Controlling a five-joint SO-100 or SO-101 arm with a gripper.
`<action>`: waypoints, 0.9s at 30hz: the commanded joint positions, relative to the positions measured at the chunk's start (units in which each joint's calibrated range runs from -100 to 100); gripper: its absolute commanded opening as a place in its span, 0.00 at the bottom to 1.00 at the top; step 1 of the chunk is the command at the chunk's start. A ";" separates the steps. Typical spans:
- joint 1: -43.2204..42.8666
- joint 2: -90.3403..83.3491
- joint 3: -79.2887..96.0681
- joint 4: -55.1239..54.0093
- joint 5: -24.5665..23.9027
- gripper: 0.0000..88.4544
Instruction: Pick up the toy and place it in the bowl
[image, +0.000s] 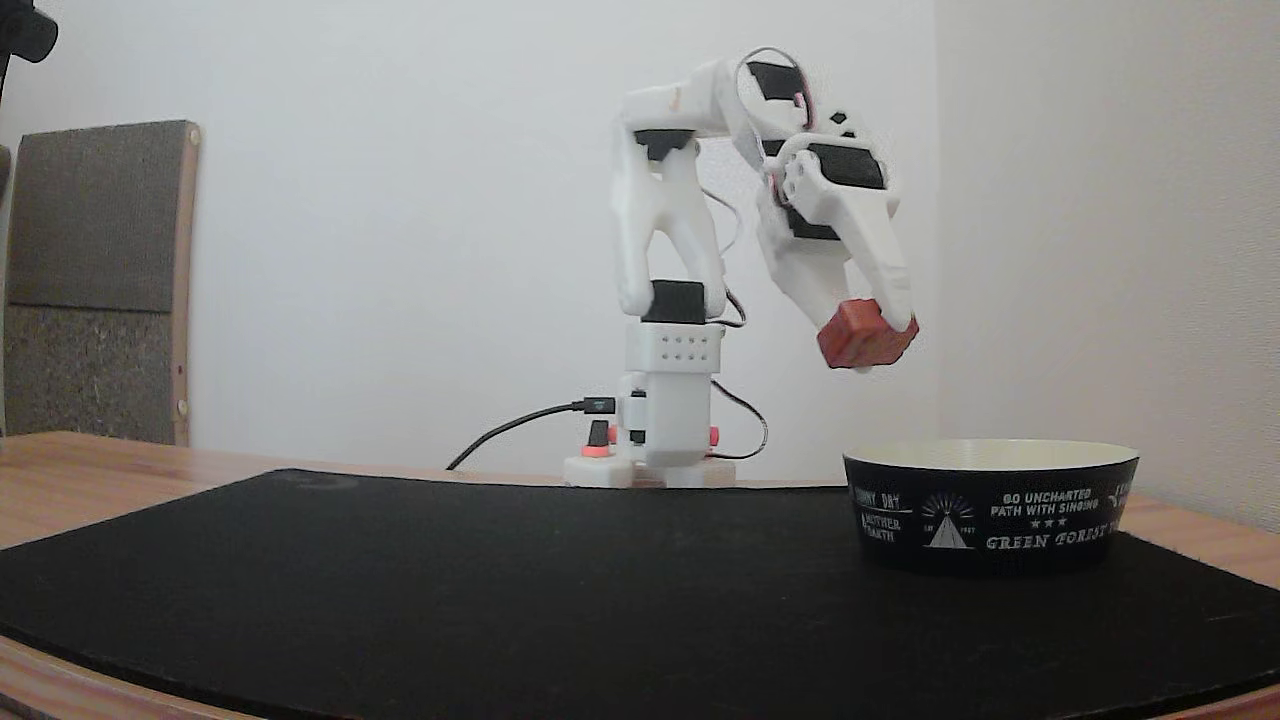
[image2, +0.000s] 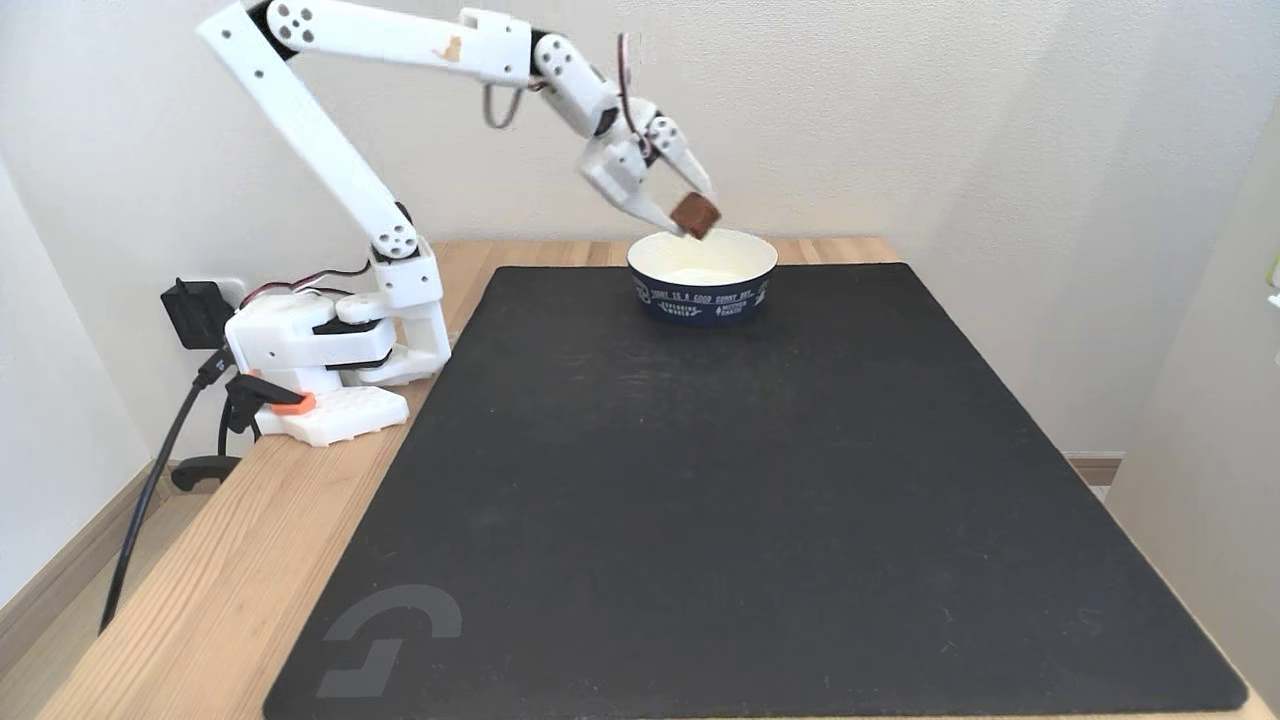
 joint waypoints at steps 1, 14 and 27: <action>-3.39 -5.16 12.58 -14.07 1.60 0.07; 0.54 -7.74 13.93 -18.98 1.23 0.15; 13.34 -46.76 45.93 1.00 0.97 0.03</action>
